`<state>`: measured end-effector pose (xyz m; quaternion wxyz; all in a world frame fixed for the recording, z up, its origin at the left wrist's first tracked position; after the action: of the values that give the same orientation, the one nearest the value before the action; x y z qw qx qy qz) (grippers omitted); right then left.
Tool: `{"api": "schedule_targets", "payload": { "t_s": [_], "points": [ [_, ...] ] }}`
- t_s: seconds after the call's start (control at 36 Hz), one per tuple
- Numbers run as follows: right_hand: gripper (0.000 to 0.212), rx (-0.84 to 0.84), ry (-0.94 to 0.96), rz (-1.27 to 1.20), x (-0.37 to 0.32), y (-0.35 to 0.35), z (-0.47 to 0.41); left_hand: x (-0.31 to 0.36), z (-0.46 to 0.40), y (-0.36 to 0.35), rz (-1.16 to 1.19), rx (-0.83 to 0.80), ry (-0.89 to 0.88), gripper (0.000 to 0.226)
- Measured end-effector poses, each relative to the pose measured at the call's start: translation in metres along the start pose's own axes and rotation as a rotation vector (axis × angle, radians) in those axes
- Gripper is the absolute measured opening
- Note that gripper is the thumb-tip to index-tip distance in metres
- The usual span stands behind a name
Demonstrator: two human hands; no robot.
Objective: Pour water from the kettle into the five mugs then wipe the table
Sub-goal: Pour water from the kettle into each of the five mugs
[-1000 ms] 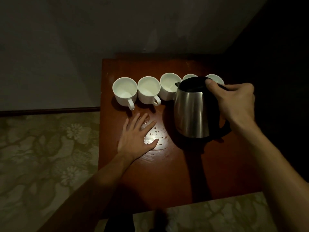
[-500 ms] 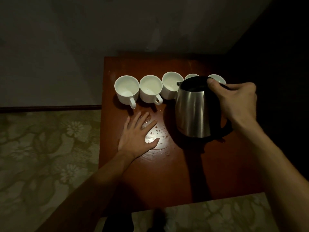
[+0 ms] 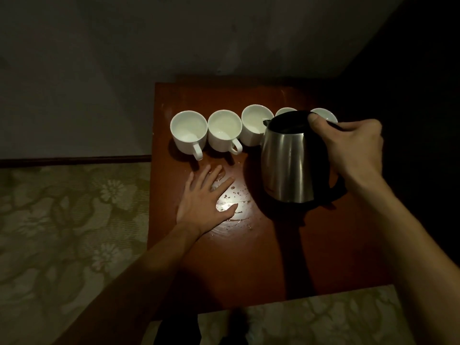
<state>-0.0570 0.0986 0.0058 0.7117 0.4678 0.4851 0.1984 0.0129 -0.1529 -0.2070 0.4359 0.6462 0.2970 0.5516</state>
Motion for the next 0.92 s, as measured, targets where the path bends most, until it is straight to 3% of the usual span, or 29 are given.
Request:
{"api": "schedule_targets", "payload": {
  "t_s": [0.14,0.36,0.58,0.64,0.81,0.86,0.92],
  "points": [
    [0.134,0.013,0.002,0.012,0.0064,-0.0044,-0.0074,-0.0001,0.0003,0.0006,-0.002,0.014,-0.004,0.075],
    [0.094,0.0,-0.012,0.015,-0.001,-0.002,-0.0011,-0.0012,0.0,-0.0012,-0.001,0.032,-0.016,0.075],
    [0.131,0.024,-0.021,0.014,0.0026,-0.0031,-0.0057,-0.0005,0.0007,-0.0004,0.008,0.024,-0.009,0.074],
    [0.131,0.019,-0.028,0.028,0.0037,-0.0035,-0.0083,-0.0005,0.0004,-0.0003,0.011,0.022,-0.009,0.074],
    [0.106,0.008,-0.007,0.026,0.0004,-0.0038,-0.0073,-0.002,-0.0003,-0.0007,0.001,0.02,-0.01,0.075],
    [0.111,0.004,-0.004,0.025,0.0003,-0.0032,-0.0065,-0.0018,-0.0006,-0.0006,0.008,0.021,-0.009,0.075],
    [0.13,0.008,-0.007,0.02,0.002,-0.0034,-0.0081,-0.0018,-0.0006,-0.0007,0.014,0.016,-0.009,0.075]
  ]
}}
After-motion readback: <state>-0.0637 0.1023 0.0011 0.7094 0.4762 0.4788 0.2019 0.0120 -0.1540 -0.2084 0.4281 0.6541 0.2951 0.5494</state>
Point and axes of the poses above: each hand's wrist, its own z-axis away from the middle knuckle, its own y-axis out of the back of the hand, x = y × z, the point moved 3 cm from there along -z, towards the middle knuckle, and after that the axes turned 13 degrees about z, right-handed, at the moved point
